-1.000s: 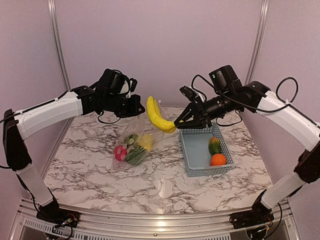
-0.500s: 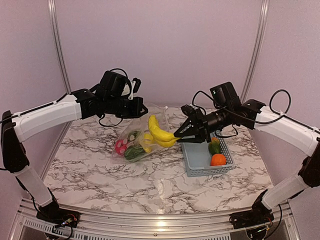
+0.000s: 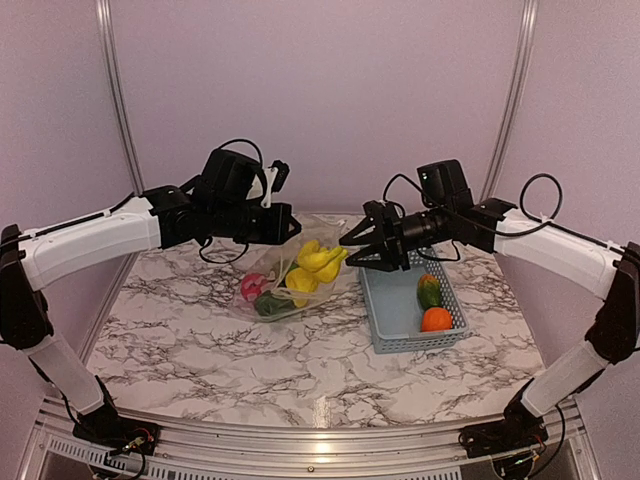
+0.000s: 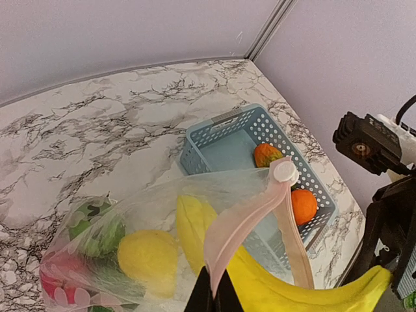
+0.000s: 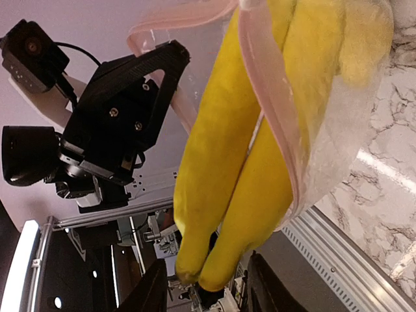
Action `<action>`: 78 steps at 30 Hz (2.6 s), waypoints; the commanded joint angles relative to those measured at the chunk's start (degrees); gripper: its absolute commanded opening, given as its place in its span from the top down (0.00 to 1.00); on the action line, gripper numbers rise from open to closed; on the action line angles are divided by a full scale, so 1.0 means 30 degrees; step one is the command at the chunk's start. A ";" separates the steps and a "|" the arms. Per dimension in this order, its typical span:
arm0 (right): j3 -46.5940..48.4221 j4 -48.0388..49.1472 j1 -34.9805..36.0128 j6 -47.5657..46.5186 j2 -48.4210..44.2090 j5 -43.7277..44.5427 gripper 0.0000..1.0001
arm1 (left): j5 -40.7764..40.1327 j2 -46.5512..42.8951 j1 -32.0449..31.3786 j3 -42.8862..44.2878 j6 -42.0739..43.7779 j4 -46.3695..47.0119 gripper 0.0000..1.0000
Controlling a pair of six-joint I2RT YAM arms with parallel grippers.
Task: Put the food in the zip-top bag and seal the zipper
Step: Place the fake fruit in the zipper food storage bag, then adjust the zipper food storage bag at the center of the board.
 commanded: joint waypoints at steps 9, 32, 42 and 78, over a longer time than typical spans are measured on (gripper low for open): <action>0.4086 -0.2683 0.0325 -0.2488 0.0963 0.1631 0.36 | -0.0900 -0.1065 -0.0103 -0.0473 -0.0519 0.0795 1.00; 0.7114 -0.9570 0.3339 -1.1956 0.4723 1.2604 0.64 | -0.0644 -0.0104 -0.0052 0.0806 -0.1069 -0.1983 0.94; 0.8436 -0.9251 0.3343 -1.2105 0.4905 1.2263 1.00 | 0.0957 0.0127 -0.0295 0.0917 -0.1057 -0.5291 0.75; 1.7603 -1.0355 0.3252 -1.0721 0.7763 0.9070 0.63 | -0.6530 0.1891 0.0528 1.1968 0.1587 -1.5741 1.00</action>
